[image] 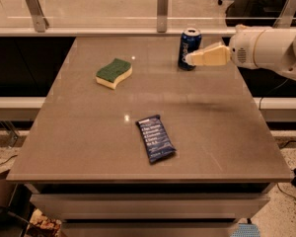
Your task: Pick pepsi can
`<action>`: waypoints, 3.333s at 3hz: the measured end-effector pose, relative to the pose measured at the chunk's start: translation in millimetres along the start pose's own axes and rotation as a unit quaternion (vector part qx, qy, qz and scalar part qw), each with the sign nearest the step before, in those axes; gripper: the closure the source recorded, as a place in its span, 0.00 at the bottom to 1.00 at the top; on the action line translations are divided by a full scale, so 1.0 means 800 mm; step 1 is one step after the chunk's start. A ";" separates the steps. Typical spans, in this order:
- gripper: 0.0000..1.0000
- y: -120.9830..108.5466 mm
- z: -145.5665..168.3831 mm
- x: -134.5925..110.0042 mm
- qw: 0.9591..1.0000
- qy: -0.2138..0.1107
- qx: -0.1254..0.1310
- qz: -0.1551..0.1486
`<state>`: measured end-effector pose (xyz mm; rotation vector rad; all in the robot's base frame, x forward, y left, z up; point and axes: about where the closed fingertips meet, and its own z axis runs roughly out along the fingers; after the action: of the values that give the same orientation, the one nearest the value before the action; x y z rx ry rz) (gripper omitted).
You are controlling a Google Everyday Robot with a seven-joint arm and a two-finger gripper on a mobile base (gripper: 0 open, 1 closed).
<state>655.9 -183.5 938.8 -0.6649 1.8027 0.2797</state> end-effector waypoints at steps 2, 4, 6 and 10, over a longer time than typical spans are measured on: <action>0.00 -0.020 0.048 0.007 0.999 -0.037 -0.030 0.016; 0.00 -0.016 0.105 0.011 0.997 -0.036 -0.070 0.019; 0.16 -0.011 0.137 0.010 0.994 -0.043 -0.093 0.022; 1.00 0.001 0.147 0.009 0.994 -0.043 -0.103 0.022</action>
Offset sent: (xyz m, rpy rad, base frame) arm 0.0622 0.0053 -0.0256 0.1203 -0.0278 0.0914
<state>748.2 -126.1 892.4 -0.7466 1.7219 0.5206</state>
